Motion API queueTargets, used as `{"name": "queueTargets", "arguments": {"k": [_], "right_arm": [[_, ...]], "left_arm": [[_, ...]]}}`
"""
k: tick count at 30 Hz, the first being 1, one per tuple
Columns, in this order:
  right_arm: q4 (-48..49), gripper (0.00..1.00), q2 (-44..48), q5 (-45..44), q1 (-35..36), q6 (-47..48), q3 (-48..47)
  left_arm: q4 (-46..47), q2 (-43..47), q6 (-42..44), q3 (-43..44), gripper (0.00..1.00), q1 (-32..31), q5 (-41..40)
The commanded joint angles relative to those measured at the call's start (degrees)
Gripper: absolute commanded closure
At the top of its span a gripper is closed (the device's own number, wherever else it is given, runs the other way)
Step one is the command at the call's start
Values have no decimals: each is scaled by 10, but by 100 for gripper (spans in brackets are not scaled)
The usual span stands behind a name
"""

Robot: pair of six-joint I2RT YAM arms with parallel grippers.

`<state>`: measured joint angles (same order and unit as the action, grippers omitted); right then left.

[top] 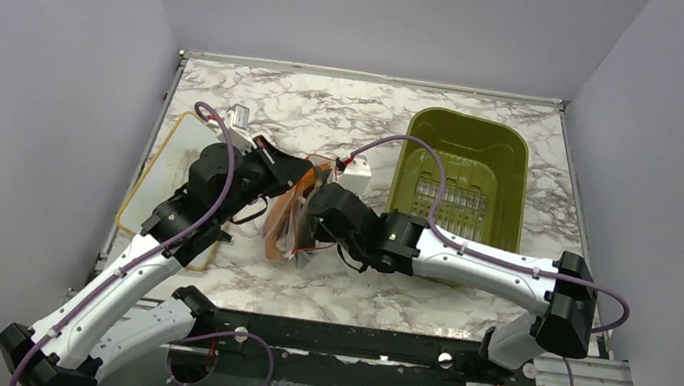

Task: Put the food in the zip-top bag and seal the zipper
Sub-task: Place the fake fish in the zipper food storage bag.

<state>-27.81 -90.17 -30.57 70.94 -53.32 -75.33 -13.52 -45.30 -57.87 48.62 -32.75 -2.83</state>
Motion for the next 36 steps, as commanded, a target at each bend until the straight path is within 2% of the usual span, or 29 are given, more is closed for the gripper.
{"name": "queueTargets", "arguments": {"k": [1, 5, 9, 11, 17, 22, 26, 32, 36], "right_arm": [[-26, 90, -5, -20, 6, -12, -27], [-27, 73, 17, -5, 6, 11, -36], [6, 52, 61, 65, 5, 112, -36], [-11, 48, 81, 85, 5, 131, -40], [-2, 46, 168, 179, 6, 267, 1], [-94, 44, 230, 106, 0, 359, -2], [-172, 40, 254, 61, -20, 384, -2], [-268, 37, 225, 77, -81, 365, 27], [-257, 37, 212, 105, -126, 368, 69]], "left_arm": [[45, 14, -18, -7, 100, -1, 11], [43, 15, -9, -8, 100, -1, 7], [35, 17, 4, -13, 100, -1, 0], [28, 15, 13, -12, 100, -1, 2], [10, 11, 36, -11, 100, -1, -5], [-3, 17, 51, -13, 100, -1, -13], [-8, 22, 54, -15, 100, -1, -15], [-10, 24, 54, -16, 100, -1, -14], [-11, 29, 53, -16, 100, -1, -15]]}}
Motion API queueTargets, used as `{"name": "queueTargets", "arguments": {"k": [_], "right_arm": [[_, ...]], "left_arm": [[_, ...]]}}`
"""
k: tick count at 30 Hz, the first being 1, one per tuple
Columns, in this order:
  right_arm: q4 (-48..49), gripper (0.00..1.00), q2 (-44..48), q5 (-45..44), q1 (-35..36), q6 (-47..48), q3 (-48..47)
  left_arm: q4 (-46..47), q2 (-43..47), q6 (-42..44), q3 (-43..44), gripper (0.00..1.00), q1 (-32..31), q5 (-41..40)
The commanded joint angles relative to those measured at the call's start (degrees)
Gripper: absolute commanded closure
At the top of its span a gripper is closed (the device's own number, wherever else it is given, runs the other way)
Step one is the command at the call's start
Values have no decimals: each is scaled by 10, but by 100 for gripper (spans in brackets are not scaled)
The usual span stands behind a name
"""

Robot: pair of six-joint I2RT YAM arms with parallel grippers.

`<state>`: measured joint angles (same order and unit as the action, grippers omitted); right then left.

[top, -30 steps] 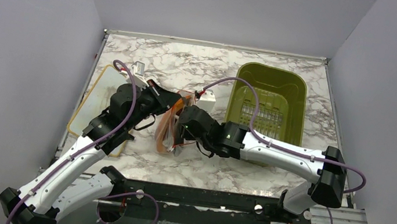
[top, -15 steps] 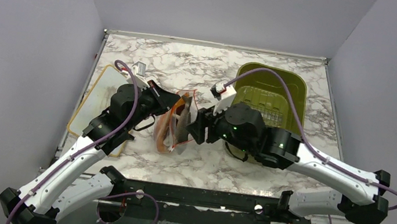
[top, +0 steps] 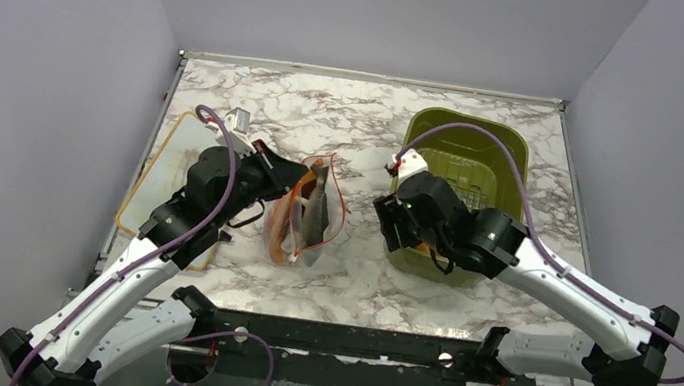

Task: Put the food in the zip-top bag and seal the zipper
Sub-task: Place the fake fish in the zipper food storage bag.

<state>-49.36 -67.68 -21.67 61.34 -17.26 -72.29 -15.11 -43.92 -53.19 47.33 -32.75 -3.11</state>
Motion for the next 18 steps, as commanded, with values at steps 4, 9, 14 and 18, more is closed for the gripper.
{"name": "queueTargets", "arguments": {"k": [4, 9, 14, 18], "right_arm": [[14, 37, -26, 54, -68, 48, 69], [52, 41, -66, 114, -95, 82, 91], [89, 56, -85, 142, -128, 77, 113], [111, 67, -115, 141, -137, 55, 103]], "left_arm": [[0, 22, 5, -8, 100, -1, -17], [-8, 29, 2, -16, 100, -1, -24], [-8, 30, 1, -26, 100, -1, -34], [-14, 15, -8, -22, 100, -1, -36]]}}
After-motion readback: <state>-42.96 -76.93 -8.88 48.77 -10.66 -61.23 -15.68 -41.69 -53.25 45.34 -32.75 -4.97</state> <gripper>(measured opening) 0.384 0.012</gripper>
